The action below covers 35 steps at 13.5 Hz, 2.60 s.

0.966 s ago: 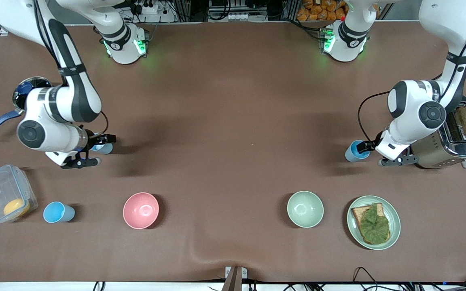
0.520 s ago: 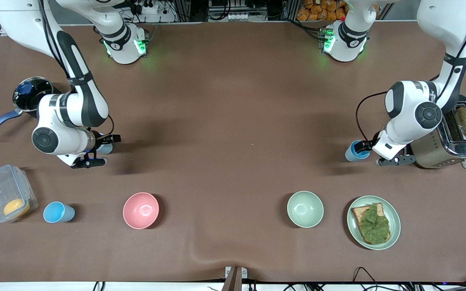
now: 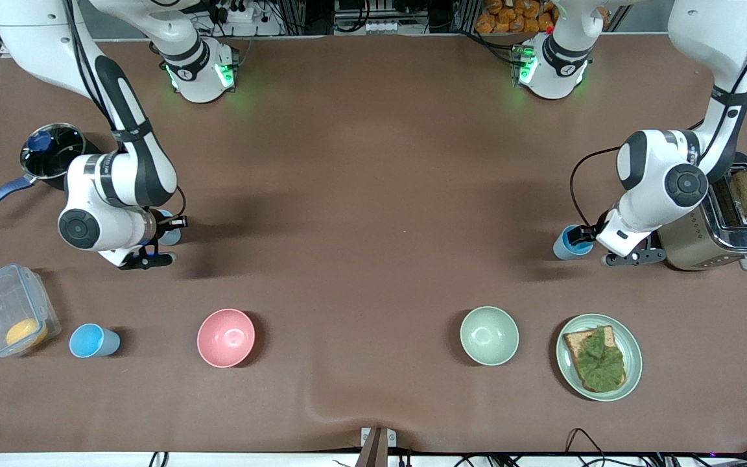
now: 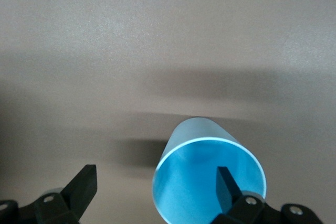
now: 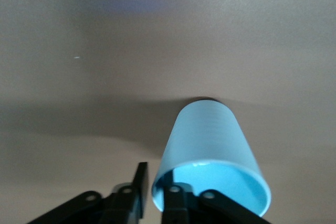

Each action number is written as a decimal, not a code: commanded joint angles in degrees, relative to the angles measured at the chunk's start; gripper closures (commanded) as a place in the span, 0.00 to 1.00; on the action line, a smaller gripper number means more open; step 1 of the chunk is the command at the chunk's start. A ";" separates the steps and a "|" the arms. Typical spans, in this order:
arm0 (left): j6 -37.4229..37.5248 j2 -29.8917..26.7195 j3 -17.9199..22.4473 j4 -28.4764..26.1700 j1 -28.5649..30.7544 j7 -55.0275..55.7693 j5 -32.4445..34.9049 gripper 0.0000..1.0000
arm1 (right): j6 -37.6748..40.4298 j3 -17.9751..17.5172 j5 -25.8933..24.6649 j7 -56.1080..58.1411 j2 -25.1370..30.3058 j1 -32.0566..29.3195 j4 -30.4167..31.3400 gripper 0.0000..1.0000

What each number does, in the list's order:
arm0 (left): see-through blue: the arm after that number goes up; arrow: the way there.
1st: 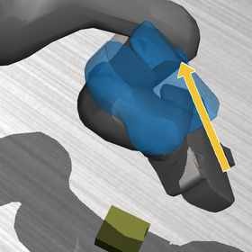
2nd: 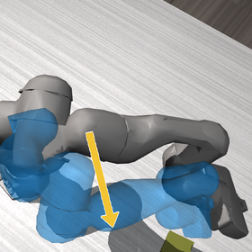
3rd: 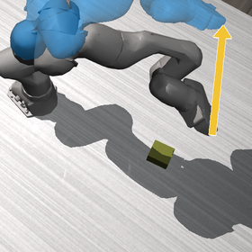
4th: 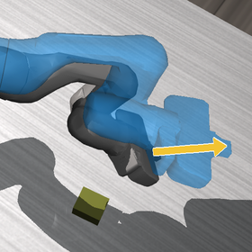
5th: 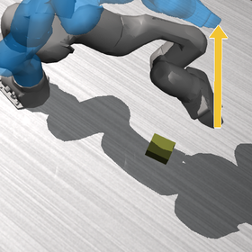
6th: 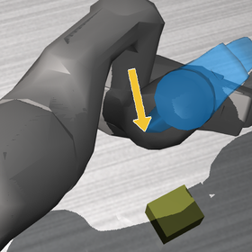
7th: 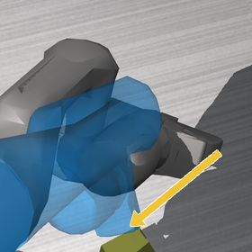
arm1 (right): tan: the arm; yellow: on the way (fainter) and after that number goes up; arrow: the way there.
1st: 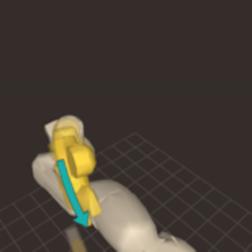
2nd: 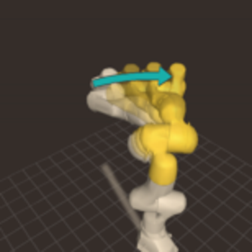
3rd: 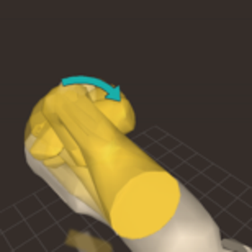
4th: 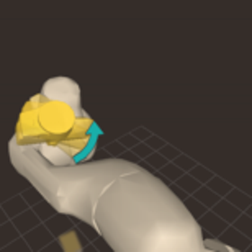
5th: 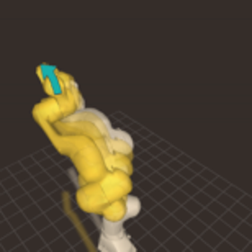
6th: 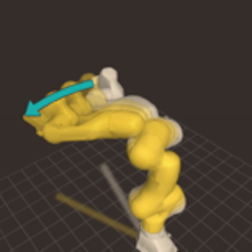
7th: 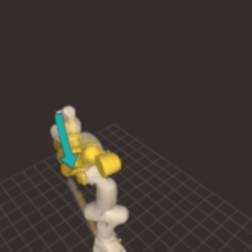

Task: Stack blue cups with both arms
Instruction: 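Close the right gripper and the left gripper around the blue cups, then carry the cup toward the table middle with the right gripper while the left gripper lifts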

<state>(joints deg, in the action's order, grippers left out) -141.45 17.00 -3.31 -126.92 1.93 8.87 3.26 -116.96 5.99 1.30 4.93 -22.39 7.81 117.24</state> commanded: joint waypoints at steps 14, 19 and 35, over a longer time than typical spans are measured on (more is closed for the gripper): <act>-0.94 -0.21 -1.26 -0.17 0.18 0.36 -0.19 1.00 | 14.39 -0.10 16.96 -36.36 -10.28 26.97 -28.17 1.00; -0.76 -3.72 -1.44 0.88 0.27 0.00 -0.19 1.00 | 5.36 -0.19 19.61 -45.79 -17.85 33.49 -34.88 1.00; 29.03 -8.04 -13.55 26.11 -0.35 11.05 -5.55 1.00 | 9.35 0.60 21.73 -45.71 -16.90 34.92 -40.49 0.00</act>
<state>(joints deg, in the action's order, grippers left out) -114.38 7.99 -14.70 -103.31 1.43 16.64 -1.32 -111.83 6.05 22.47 -40.37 -40.49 43.69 78.69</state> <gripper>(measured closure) 0.974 0.000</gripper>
